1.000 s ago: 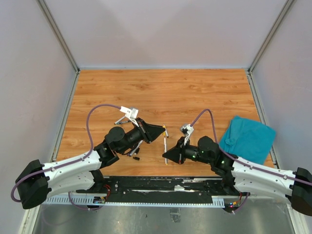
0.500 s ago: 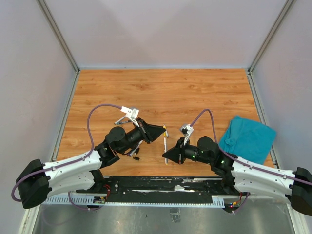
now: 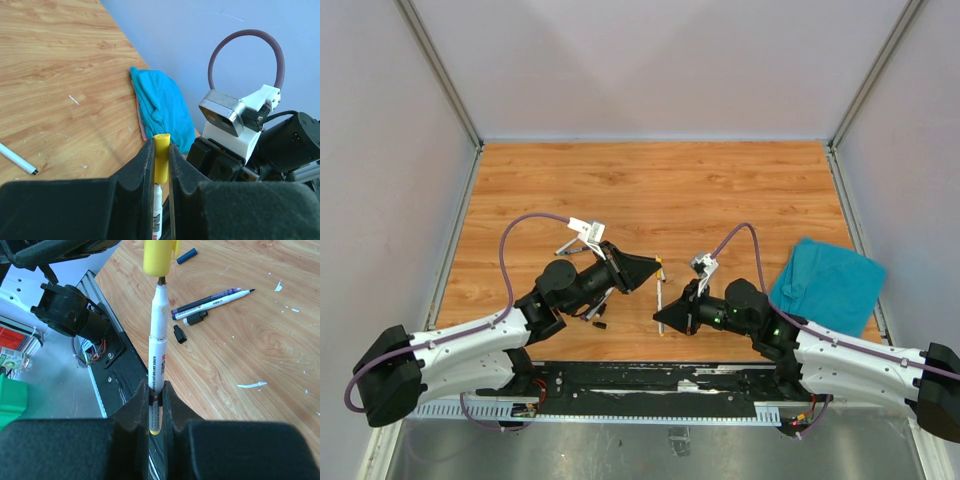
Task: Insert the pens into the pen caps
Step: Insert the pen cap onto the pen.
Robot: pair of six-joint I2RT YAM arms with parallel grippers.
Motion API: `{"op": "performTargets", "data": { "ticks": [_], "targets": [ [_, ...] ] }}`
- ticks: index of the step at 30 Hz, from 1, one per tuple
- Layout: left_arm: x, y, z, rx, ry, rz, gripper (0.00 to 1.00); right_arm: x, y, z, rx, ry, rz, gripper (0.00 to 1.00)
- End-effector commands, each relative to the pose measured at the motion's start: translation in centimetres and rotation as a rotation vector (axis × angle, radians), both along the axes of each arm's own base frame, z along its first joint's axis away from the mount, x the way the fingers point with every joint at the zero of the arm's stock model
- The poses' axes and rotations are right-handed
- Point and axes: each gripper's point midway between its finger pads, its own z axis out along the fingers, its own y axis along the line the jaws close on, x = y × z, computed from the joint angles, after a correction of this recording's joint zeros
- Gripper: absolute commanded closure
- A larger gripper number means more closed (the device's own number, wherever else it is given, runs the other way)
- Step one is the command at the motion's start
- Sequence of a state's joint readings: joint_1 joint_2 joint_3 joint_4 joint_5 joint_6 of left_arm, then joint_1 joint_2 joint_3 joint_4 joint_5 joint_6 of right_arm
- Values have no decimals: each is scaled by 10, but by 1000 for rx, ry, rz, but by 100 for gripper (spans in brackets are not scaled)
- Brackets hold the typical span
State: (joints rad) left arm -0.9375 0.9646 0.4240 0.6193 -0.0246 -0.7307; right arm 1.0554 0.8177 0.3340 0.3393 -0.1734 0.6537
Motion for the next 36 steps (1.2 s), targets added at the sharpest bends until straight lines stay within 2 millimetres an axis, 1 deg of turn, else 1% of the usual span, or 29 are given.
{"op": "performTargets", "data": {
  "ticks": [1,10,18,23,30,36],
  "targets": [
    [1,0,1,-16,-14,-2,99,2,7,26,52,-46,1,100],
    [0,-1,0,-19,-10,-7,100,3,6,27,53,-53,-6,99],
    [-3,-3,-2,-35,3,-26,100,14,1,26,39,-56,-76,99],
    [-4,-3,-6,-45,15,-31,100,22,0,28,39,-80,-112,99],
    [-5,-6,-11,-39,28,-45,100,29,4,41,51,-135,-122,100],
    [-8,-8,-13,-23,26,-65,99,36,3,48,32,-177,-141,99]
  ]
}}
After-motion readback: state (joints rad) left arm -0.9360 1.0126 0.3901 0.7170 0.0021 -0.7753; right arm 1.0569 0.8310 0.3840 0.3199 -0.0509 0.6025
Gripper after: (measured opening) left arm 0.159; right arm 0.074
